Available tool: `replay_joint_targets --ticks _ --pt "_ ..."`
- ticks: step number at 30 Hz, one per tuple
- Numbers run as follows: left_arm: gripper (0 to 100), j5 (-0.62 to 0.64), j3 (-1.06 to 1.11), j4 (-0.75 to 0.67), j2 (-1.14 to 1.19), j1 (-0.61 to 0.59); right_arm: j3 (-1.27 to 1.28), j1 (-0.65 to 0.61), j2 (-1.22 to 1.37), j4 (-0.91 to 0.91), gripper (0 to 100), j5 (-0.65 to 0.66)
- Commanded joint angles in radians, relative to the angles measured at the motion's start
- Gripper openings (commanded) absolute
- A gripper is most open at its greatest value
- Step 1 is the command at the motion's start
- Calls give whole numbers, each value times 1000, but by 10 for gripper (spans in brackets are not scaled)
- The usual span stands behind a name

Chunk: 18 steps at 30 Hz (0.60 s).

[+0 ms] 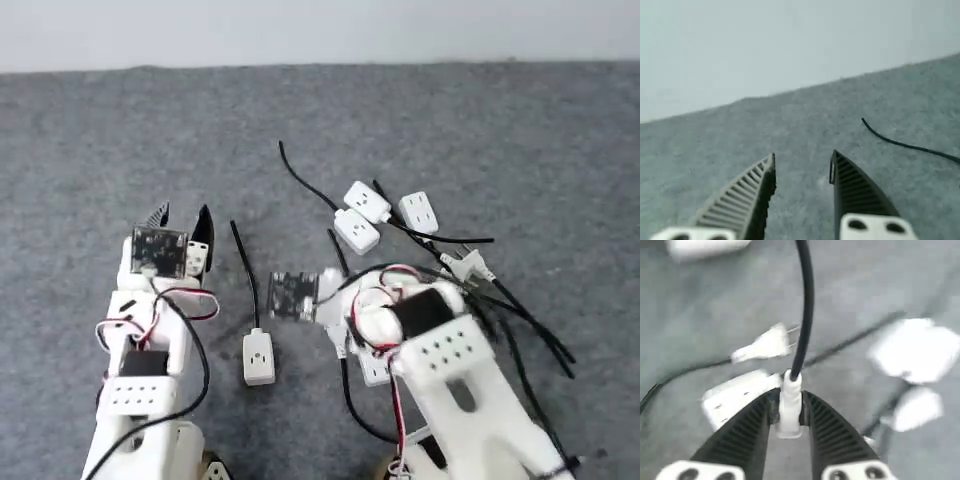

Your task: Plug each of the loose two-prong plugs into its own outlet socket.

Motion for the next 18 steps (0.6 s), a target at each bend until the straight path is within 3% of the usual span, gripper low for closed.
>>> replay_joint_targets --ticks 1,13,18 --pt "170 -8 -102 -29 87 14 -146 12 -93 -8 8 -103" --pt "170 -12 -157 -25 150 190 -419 -5 -124 -68 8 -450" --pt "170 -14 -242 58 149 252 -532 -13 -114 -71 8 -523"
